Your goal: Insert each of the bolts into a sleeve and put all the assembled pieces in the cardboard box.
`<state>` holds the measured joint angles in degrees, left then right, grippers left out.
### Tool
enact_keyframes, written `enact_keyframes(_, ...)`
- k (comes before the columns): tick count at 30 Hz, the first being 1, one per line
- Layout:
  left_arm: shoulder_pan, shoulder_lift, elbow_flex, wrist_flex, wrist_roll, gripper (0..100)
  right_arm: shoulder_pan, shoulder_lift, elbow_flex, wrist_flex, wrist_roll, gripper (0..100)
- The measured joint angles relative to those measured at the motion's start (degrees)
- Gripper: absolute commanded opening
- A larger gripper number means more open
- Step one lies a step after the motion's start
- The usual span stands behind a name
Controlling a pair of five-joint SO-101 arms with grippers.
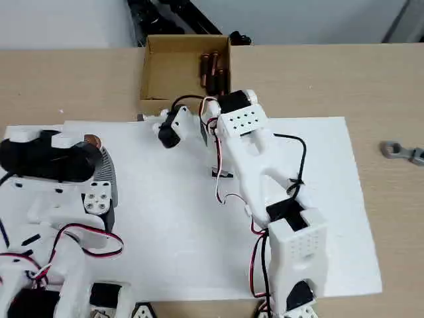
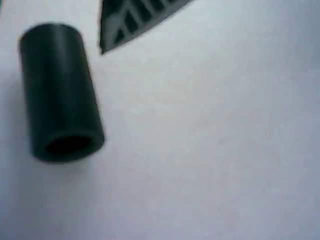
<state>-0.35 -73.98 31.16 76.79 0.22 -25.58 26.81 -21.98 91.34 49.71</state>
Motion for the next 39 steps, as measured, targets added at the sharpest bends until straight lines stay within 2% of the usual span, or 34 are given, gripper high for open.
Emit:
enact_keyframes(8, -5.54, 3.52, 0.0, 0.0, 0.18, 1, 0.0, 0.09, 0.0, 0.0, 1.32, 13.7)
enact_keyframes(39, -5.89, 4.48, 0.0, 0.0, 0.18, 1, 1.05, 13.1, -2.29, -6.07, 1.41, 15.4)
